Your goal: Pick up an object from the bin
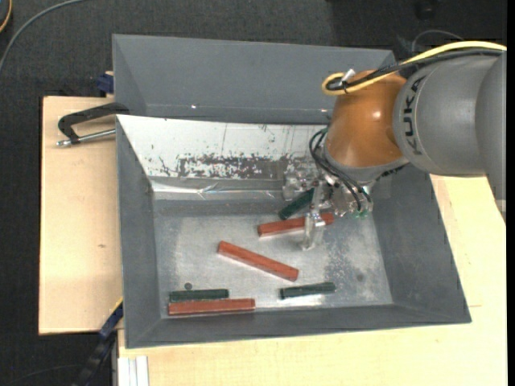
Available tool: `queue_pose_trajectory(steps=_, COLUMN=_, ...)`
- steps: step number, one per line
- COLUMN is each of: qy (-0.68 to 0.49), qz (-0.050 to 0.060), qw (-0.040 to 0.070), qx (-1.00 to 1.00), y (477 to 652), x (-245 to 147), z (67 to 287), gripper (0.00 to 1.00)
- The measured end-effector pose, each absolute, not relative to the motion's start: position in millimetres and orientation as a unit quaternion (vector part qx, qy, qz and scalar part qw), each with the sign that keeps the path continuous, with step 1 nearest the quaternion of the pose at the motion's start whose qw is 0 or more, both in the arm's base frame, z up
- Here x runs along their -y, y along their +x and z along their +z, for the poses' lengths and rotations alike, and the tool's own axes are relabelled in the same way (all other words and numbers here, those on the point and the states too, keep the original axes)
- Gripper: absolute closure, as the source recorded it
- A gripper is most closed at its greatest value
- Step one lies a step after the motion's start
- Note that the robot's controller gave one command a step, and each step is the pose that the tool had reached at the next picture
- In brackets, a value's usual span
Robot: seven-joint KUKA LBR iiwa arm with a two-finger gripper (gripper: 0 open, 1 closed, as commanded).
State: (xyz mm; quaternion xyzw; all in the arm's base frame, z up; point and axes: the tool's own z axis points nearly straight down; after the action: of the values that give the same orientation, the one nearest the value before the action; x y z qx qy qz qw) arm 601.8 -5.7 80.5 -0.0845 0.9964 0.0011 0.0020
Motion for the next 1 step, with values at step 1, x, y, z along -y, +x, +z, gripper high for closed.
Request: queue_pose_trajectory(steps=1, qy=-0.084, qz=0.000, qw=0.003, qx=-0.996, y=602.4, x=7.0, z=83.8, gripper=1.00)
